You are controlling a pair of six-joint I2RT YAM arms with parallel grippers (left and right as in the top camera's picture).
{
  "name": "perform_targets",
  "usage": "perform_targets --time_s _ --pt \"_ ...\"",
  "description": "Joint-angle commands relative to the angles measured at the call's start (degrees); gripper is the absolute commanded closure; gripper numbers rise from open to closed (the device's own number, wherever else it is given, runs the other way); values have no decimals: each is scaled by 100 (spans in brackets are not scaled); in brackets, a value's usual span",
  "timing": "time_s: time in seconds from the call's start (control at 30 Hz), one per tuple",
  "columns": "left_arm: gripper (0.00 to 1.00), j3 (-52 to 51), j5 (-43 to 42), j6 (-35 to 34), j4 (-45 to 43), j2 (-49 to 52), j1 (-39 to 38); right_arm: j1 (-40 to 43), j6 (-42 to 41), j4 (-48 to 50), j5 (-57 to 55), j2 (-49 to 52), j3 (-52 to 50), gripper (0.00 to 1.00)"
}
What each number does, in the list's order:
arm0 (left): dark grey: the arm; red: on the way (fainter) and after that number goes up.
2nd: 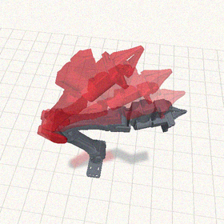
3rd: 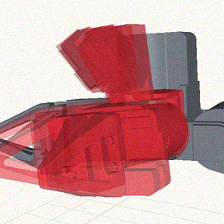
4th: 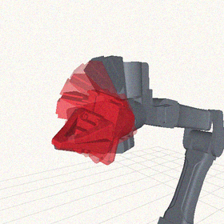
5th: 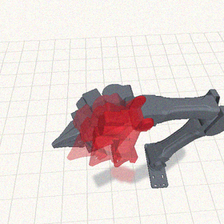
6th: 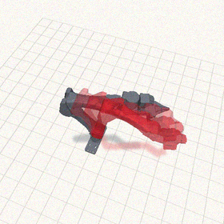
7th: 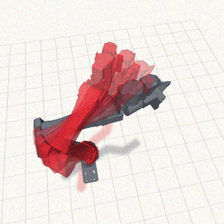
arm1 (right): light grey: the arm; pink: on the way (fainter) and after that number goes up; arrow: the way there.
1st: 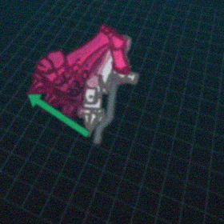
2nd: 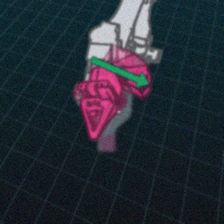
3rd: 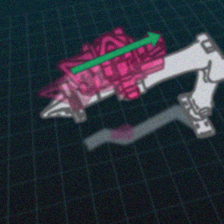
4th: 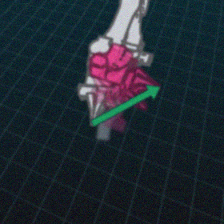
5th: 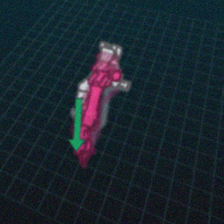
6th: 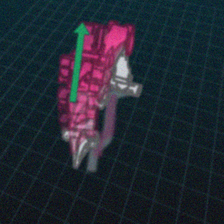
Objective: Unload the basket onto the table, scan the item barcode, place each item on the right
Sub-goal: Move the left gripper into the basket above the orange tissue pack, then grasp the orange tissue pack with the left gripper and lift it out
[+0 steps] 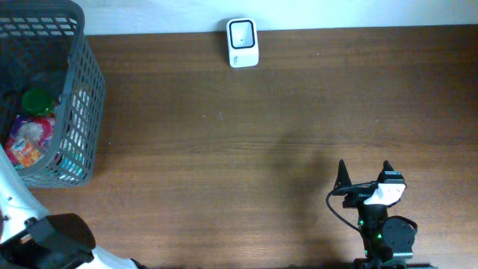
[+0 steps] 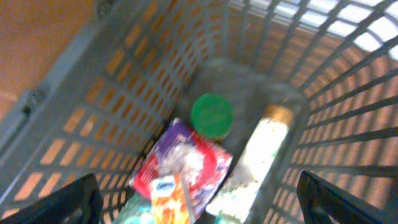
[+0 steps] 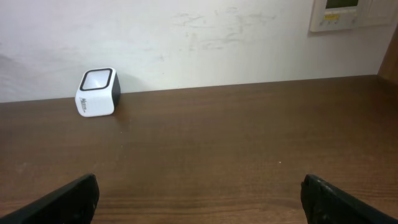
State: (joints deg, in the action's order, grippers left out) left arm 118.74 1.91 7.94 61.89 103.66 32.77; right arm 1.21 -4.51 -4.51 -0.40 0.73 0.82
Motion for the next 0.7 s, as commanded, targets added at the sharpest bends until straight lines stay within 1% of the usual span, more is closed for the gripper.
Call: perform_targets --time_s 0.0,0.03,0.07,0.13,0.17,0.2,0.23,0.3,0.33,0.37,0.43,0.53,0.6,0.67 --pt "2 13 -68 33 431 498 254 31 2 -15 -48 -37 -50 1" --pt "10 13 -70 33 525 605 291 31 2 -15 -48 -37 -50 1" --pt "15 13 -70 33 586 669 299 31 2 -15 -48 -37 -50 1" --pt "16 13 -70 33 728 848 286 31 2 -15 -48 -37 -50 1" --pt "20 13 -68 33 835 942 282 31 2 -15 -48 -37 -50 1" --pt "20 13 -39 31 979 1091 291 31 2 -15 -48 -37 -50 1" --pt "23 13 90 -17 1093 1213 302 31 2 -15 -48 -37 -50 1" --pt "29 13 758 -599 1364 1493 304 31 2 -15 -48 -37 -50 1" --pt "29 13 756 -597 1392 1641 302 31 2 -15 -48 -37 -50 1" --pt "32 13 756 -597 1401 1757 304 31 2 -15 -48 -37 -50 1" --pt "35 13 761 -597 1366 1945 304 31 2 -15 -48 -37 -50 1" --pt "29 13 940 -605 1327 2306 304 31 2 -15 -48 -37 -50 1" --pt "30 13 977 -627 1322 2446 302 31 2 -15 -48 -37 -50 1" --pt "38 13 977 -627 1327 2511 304 31 2 -15 -48 -37 -50 1"
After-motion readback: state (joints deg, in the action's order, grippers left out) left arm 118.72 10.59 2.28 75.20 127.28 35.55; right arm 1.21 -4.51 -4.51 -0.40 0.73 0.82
